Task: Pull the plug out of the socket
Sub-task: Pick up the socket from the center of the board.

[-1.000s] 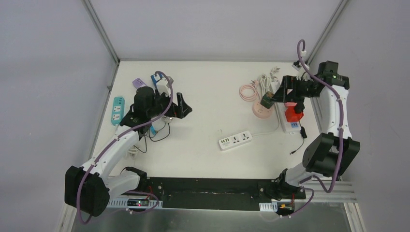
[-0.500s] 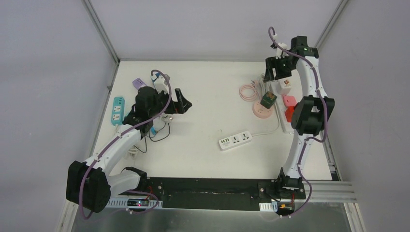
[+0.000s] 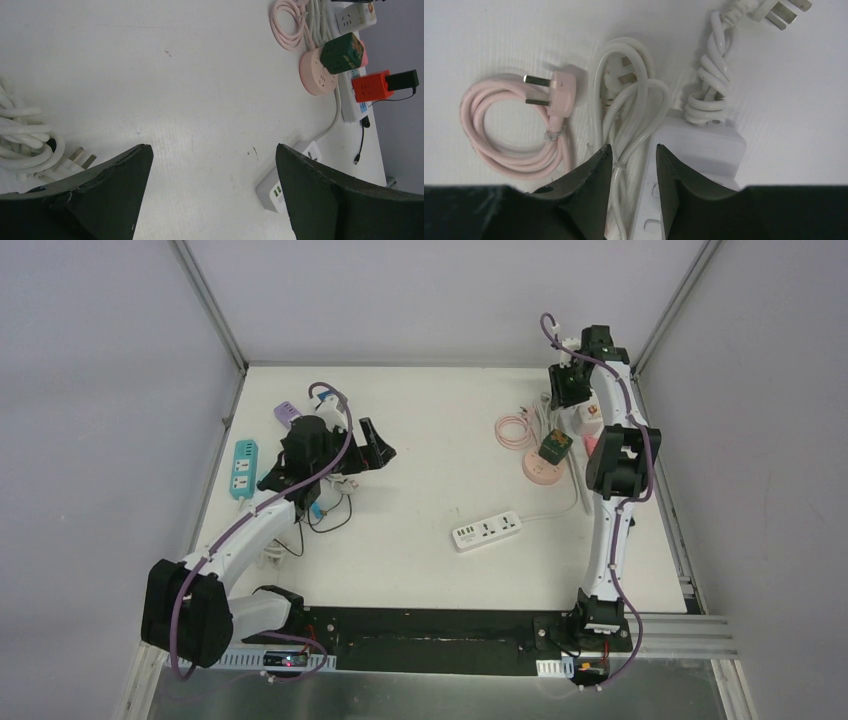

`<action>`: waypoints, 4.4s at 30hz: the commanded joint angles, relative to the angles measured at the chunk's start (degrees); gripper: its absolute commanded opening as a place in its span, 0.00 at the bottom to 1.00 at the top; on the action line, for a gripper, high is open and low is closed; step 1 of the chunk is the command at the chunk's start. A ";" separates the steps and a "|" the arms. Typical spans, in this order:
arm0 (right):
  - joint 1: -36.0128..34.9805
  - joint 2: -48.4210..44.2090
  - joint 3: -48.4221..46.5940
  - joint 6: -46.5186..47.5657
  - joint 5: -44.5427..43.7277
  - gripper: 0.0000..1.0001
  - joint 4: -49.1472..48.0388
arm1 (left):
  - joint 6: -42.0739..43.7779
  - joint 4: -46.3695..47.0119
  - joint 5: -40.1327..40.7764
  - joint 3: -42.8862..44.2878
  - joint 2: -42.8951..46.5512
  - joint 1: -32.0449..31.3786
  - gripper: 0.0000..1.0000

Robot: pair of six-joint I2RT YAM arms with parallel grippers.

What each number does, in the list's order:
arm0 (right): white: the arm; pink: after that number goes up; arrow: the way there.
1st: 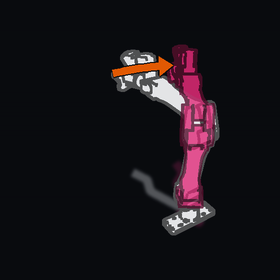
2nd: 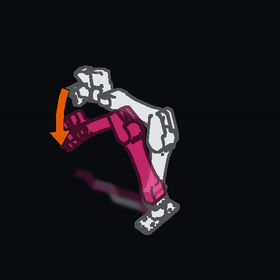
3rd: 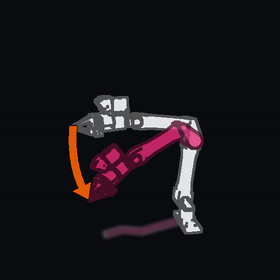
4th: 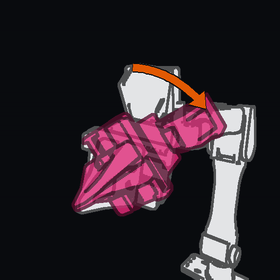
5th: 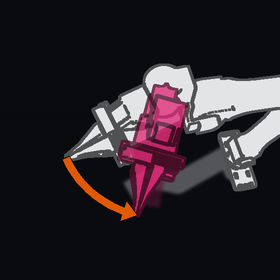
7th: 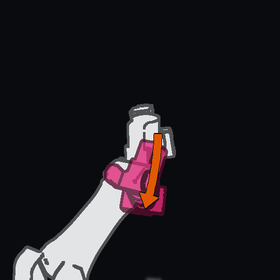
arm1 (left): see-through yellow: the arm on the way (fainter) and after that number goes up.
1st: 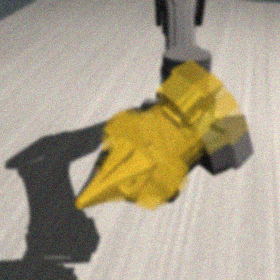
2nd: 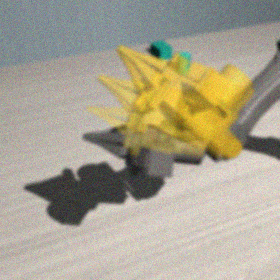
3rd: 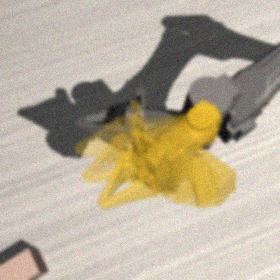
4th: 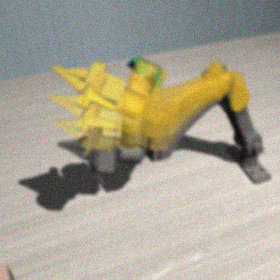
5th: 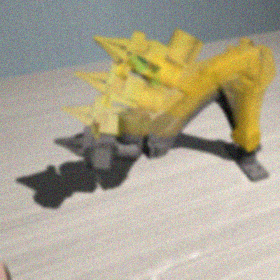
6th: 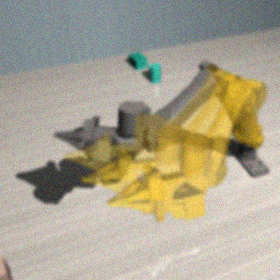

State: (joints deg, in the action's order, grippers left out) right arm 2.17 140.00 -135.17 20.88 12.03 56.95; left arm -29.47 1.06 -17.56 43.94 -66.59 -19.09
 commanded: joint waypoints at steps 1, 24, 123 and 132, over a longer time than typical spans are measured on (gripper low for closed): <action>0.13 1.46 -3.85 -1.28 -2.58 0.42 -4.46 | -2.22 1.61 1.93 2.93 -2.12 -0.16 0.96; 0.11 8.25 -4.12 -2.04 -0.21 0.56 -8.02 | -4.72 3.33 1.30 6.64 -9.87 -2.42 0.97; 3.80 -59.60 63.87 -0.89 38.00 0.00 -2.82 | 46.48 -8.01 12.51 28.87 -41.89 -41.25 0.91; 3.89 -57.78 63.36 -0.42 38.76 0.00 -2.63 | 43.71 -8.82 12.08 29.15 -45.08 -41.20 0.66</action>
State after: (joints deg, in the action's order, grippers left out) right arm 5.76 82.19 -70.98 20.95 48.05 55.51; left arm 14.98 -7.14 -6.37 71.85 -111.28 -60.31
